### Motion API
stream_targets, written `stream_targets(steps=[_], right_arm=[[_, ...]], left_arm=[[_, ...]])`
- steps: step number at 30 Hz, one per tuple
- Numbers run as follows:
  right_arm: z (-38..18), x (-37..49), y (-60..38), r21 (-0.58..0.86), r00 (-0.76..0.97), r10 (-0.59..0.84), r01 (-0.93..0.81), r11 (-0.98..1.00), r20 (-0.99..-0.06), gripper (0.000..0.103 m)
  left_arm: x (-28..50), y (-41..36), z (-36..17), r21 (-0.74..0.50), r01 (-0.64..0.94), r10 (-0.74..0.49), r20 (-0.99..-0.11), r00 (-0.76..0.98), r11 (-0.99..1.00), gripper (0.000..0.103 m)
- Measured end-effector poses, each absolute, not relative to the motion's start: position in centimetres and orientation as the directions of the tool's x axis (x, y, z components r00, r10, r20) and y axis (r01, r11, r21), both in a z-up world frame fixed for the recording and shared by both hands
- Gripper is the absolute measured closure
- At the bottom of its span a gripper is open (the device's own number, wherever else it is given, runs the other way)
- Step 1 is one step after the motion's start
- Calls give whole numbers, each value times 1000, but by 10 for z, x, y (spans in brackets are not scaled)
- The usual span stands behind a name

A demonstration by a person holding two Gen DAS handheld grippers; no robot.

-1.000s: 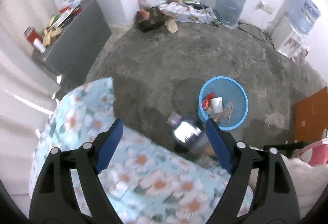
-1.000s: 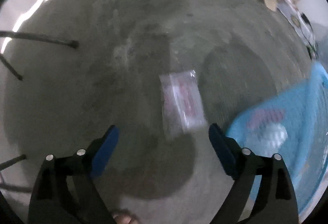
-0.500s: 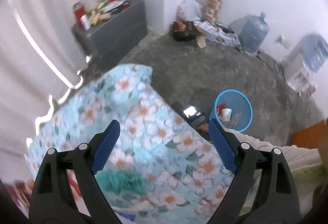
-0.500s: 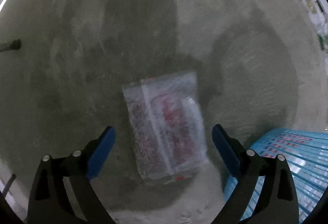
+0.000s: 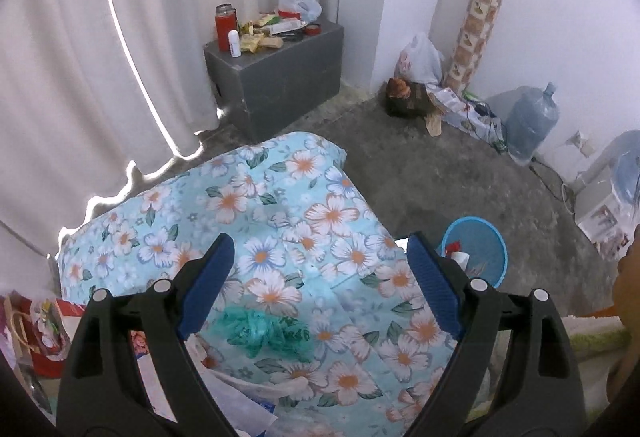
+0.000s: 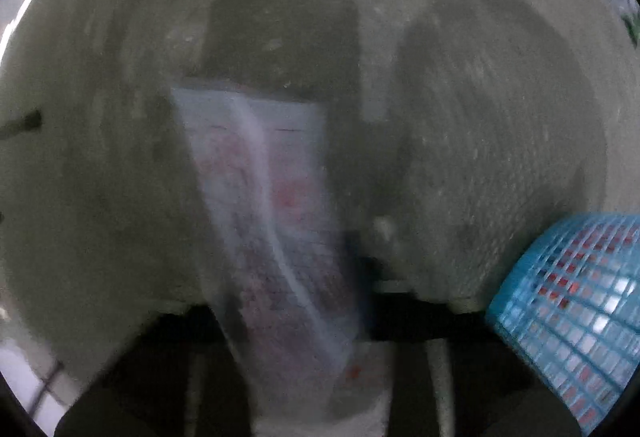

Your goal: Collect trash

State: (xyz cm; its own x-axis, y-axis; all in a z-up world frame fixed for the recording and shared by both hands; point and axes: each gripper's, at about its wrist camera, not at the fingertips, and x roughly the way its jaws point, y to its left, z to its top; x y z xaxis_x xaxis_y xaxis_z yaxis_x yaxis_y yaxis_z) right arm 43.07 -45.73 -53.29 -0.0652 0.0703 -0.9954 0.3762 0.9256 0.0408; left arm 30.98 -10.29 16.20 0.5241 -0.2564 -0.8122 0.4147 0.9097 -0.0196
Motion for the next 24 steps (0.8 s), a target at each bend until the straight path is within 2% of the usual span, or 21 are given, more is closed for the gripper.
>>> stream_targets(steps=[1,4,7,8,10,13,17,19,21,22,24], right_arm=[[-526,429,-456,34,-53,57,375,926,-997,101],[-470,418,-448,145,110,110,388,910,-988,101],[-367,383,-444,273,349,140,369,888,-927,101],[-323,360,-446,298,437,121,363,883,-891,101],[-271,322,-458,310,528,64,393,866,-847,101],[-238,270,-505,302,555,-48,520,799,-830,101],[-273,238,-583,363,498,-31,672,646,-867,100],[-303,228,-607,353,461,-24,711,608,-887,93],[-335,224,-616,347,391,41,757,554,-919,48],[-347,223,-616,347,372,63,772,533,-926,42],[-360,216,-623,411,400,132,772,485,-907,40]], left_arm=[[307,-102,163,-22,417,-262,-808,528,909,19],[302,-97,165,-23,427,-276,-794,542,904,19],[298,-89,168,-42,423,-293,-783,549,905,19],[297,-85,168,-53,420,-300,-780,549,906,19],[293,-78,171,-64,413,-308,-771,557,908,19],[283,-66,178,-95,405,-334,-748,573,909,19],[262,-46,186,-136,397,-369,-707,603,908,19],[252,-36,189,-150,397,-385,-686,617,905,19],[242,-24,190,-169,382,-390,-669,633,909,19],[237,-19,190,-180,375,-393,-664,636,909,19],[228,-7,191,-199,366,-402,-650,645,909,19]])
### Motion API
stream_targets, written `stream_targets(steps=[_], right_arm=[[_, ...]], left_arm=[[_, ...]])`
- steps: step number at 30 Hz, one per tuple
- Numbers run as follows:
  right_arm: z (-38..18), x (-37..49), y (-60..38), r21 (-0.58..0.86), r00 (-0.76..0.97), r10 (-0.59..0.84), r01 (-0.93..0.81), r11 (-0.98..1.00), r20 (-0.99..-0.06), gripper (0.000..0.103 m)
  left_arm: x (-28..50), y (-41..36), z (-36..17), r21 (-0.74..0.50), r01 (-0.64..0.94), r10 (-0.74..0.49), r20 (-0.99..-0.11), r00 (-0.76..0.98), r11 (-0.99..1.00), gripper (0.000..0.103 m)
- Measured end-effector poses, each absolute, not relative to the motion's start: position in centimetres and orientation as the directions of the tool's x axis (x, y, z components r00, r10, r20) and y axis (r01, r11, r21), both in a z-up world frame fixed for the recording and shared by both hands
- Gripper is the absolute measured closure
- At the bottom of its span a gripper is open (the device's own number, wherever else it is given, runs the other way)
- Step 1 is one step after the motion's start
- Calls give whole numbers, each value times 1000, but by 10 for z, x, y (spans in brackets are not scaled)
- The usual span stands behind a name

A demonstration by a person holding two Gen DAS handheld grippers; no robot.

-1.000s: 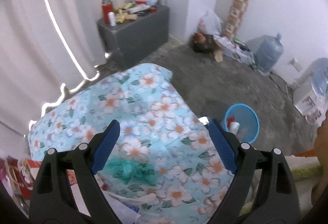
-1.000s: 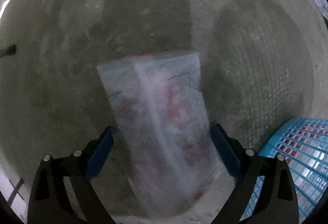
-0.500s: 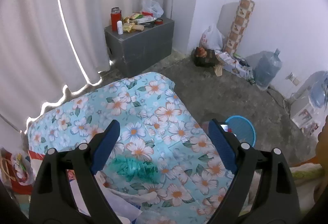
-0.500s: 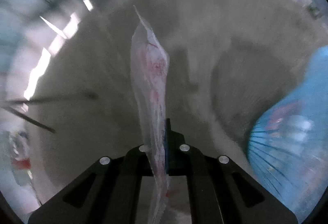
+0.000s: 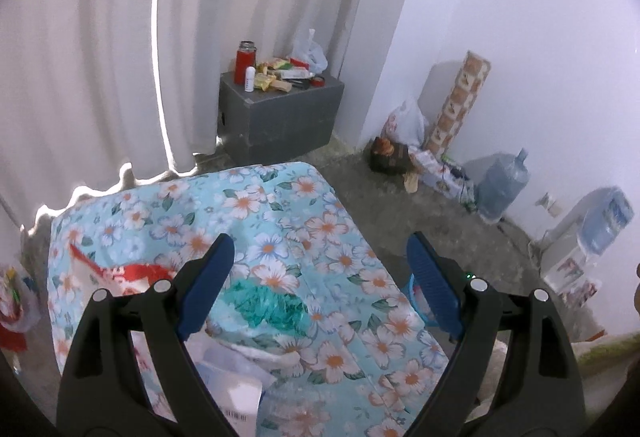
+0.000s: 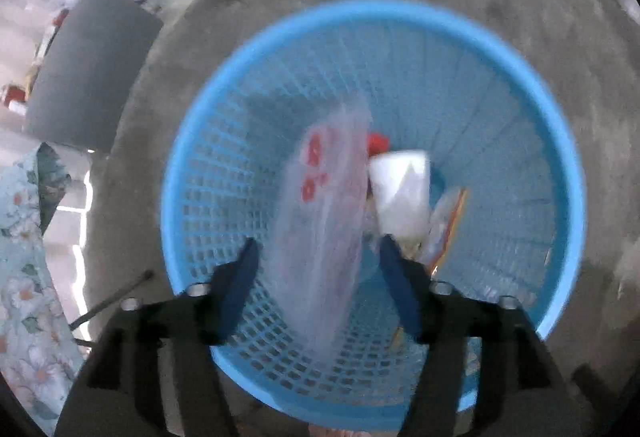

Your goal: Collect trash

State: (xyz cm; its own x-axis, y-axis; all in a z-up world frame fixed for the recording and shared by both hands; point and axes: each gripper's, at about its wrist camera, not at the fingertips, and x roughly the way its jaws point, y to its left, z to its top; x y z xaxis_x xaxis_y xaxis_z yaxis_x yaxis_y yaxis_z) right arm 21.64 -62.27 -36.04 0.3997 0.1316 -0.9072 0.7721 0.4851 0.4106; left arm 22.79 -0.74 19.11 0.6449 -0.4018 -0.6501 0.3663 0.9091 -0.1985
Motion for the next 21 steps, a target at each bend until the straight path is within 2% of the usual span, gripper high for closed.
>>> stream_targets(steps=[1,2,4,7,14,21], right_arm=[[-364,211,-626,428,408,146,787,444,-901,37],[-366,206,-626,450,423,160,796,405,-892,30],[-365,194,-631,482,449,174,821,306,-876,29],[-344,180,-631,486,466,138,828,281,-874,29],[-231,152,-594,596,620,73,706,382,-781,29],[-121,118,-545,665,717,134,538,517,-684,29]], left_arm=[[221,0,192,-202,359,-400,-640,656,911,19],[216,4,193,-203,356,-400,-632,664,912,19],[206,16,196,-208,350,-400,-614,680,913,19],[190,31,201,-216,333,-395,-592,703,918,19],[151,65,212,-254,281,-375,-520,767,926,19],[119,87,202,-274,259,-366,-483,795,926,19]])
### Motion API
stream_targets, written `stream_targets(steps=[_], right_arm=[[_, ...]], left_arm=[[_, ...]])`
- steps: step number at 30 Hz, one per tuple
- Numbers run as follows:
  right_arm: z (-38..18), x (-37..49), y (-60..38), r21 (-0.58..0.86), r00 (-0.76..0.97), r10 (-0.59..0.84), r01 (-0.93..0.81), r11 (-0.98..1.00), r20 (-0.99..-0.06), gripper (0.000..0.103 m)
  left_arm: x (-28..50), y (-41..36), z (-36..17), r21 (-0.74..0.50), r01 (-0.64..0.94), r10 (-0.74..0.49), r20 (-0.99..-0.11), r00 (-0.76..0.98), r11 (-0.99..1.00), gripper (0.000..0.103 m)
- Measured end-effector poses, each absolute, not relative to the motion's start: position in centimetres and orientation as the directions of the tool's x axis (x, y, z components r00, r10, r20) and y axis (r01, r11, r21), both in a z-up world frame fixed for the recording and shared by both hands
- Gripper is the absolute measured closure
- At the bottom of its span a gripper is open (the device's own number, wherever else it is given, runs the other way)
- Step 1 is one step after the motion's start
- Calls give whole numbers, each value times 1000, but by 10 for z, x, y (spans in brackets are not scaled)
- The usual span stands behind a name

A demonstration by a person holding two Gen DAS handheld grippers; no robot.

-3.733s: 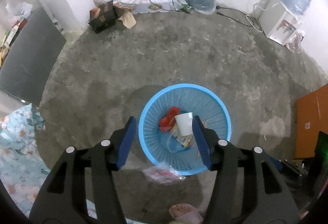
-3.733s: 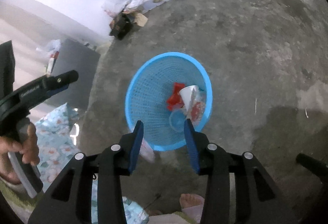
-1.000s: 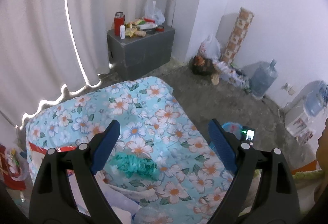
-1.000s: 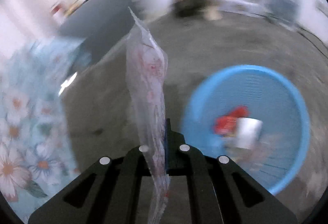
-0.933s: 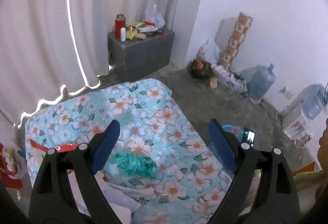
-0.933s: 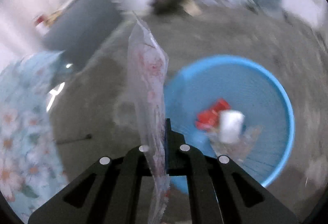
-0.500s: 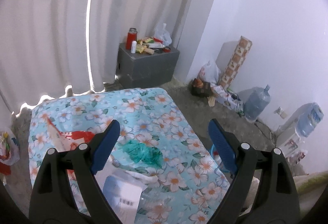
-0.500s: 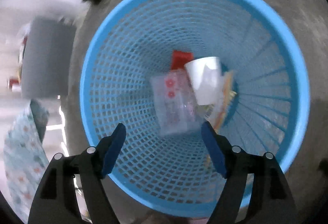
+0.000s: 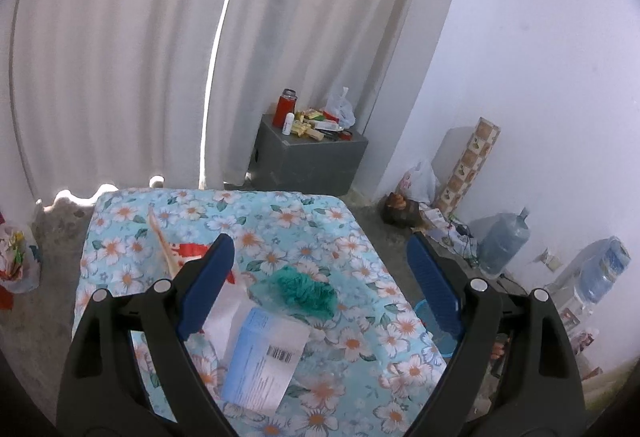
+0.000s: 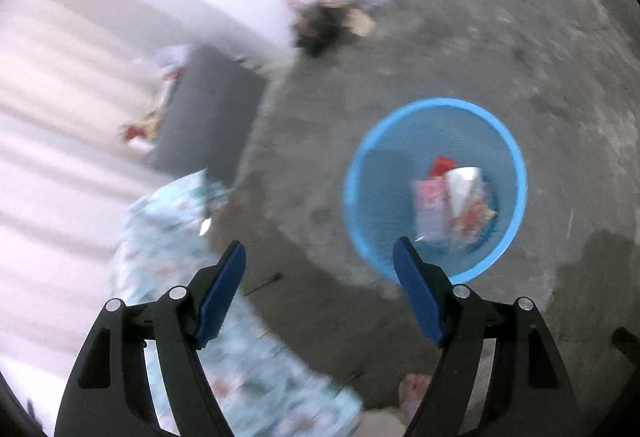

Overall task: Collect trash
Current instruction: 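Move both tools back to the bed and grasp the green plastic bag with the right tool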

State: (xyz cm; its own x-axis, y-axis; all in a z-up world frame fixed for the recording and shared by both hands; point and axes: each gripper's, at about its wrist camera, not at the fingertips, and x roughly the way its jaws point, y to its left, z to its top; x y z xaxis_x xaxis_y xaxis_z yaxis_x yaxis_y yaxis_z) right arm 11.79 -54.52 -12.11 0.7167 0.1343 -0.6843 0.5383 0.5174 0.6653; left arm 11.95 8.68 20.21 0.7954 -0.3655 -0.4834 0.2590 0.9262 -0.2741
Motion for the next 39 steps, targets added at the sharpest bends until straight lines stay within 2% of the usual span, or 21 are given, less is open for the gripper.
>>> stream_targets(steps=[9,13,17,22,25,30,34,39], right_arm=[[-40,151,-404,685,695,392,198,701,-603,29],[-14,188,-329,646,630,489,27,763,-604,29],[3,226,-261,563,574,513,-107,819,-638,32],[2,269,-218,532,520,539,-181,827,-662,36],[-4,295,-199,512,485,534,-190,838,-693,37],[-10,327,-168,470,448,523,-233,851,-725,37],[-23,345,-145,428,413,490,-239,872,-768,37],[-29,345,-132,443,389,507,-247,862,-769,54]], left_arm=[[105,108,166,-270,203,-319,-513,797,941,19],[101,119,143,-274,154,-283,-530,799,949,19],[90,121,123,-261,134,-256,-520,815,956,19],[66,92,102,-193,311,-366,-474,801,931,20],[59,69,81,-152,396,-416,-498,761,906,20],[63,60,57,-218,419,-468,-524,712,882,23],[68,72,58,-216,389,-443,-508,738,896,26],[78,105,67,-235,311,-387,-462,798,921,31]])
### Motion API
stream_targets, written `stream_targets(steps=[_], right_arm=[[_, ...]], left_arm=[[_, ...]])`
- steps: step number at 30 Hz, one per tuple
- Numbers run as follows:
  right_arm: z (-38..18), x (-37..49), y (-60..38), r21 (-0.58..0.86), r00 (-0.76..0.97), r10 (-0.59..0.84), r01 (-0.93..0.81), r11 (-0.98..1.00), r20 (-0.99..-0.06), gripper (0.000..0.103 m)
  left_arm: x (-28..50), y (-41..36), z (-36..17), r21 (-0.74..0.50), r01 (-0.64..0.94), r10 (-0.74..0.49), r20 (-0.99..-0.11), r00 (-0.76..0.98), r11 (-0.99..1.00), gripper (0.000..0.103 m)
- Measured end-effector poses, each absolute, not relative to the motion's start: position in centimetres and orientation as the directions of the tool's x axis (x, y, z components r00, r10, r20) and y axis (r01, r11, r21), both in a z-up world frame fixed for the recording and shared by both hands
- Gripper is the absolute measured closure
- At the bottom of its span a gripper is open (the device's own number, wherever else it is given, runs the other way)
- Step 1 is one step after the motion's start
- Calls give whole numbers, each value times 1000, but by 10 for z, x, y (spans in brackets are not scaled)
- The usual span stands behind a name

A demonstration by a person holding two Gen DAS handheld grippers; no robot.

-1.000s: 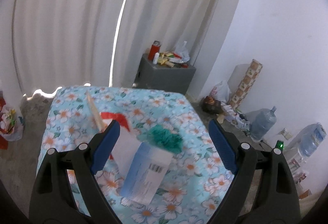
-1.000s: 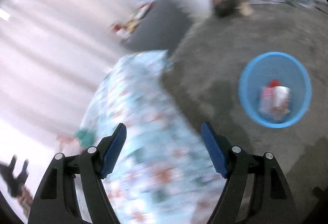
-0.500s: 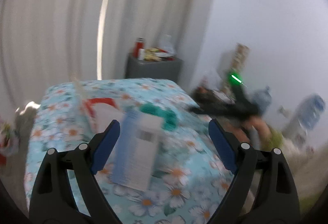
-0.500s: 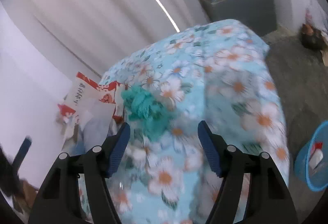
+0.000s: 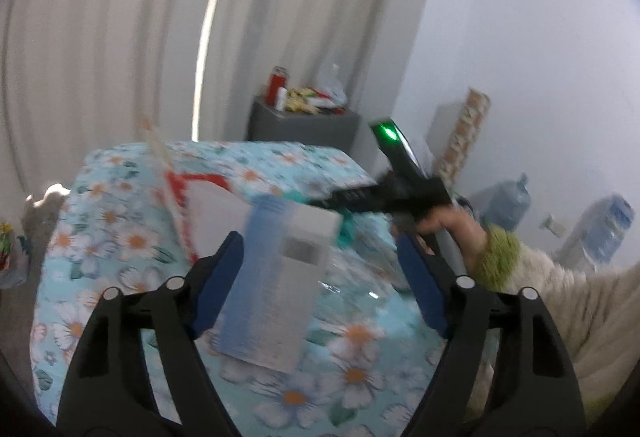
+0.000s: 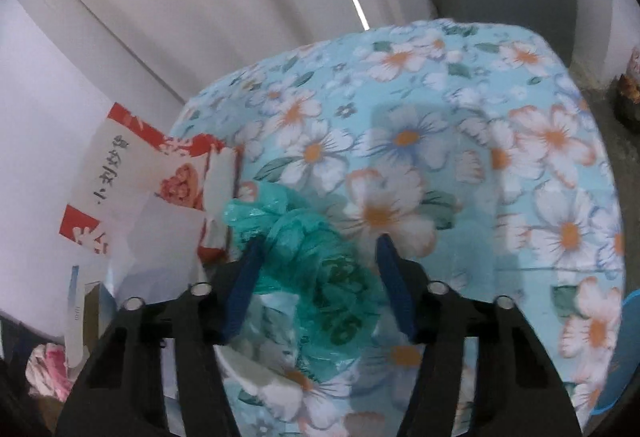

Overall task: Collect trash
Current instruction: 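Move both tools back to the bed and grasp the green plastic bag with the right tool, then grasp the blue-white box with the left tool while the right tool holds the green bag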

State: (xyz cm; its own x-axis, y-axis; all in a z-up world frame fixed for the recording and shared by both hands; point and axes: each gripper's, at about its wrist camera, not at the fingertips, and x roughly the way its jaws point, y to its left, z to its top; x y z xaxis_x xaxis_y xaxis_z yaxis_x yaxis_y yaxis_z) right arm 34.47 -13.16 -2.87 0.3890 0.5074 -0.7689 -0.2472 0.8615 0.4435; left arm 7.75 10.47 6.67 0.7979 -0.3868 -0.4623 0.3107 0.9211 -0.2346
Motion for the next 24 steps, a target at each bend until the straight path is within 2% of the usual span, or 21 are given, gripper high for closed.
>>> stream_targets(steps=[3,7,13,17,24], right_arm=[[-26,338,-131,437,396,499,-241,867,-771,61],[-26,326,-137,458,409,499,-201,866,-764,65],[-28,300,-159,491,437,493,-126,862,-752,67],[-31,287,-175,523,445,499,-78,849,-744,66],[-31,277,-191,550,458,501,-31,835,-735,66]], left_arm=[[88,124,69,-293,280,-389,-439,810,914,39],[106,138,74,-387,305,-454,-386,803,870,49],[156,150,77,-505,339,-534,-311,786,794,50],[193,171,62,-538,214,-462,-384,799,816,50],[192,224,30,-483,-85,-224,-547,806,872,47]])
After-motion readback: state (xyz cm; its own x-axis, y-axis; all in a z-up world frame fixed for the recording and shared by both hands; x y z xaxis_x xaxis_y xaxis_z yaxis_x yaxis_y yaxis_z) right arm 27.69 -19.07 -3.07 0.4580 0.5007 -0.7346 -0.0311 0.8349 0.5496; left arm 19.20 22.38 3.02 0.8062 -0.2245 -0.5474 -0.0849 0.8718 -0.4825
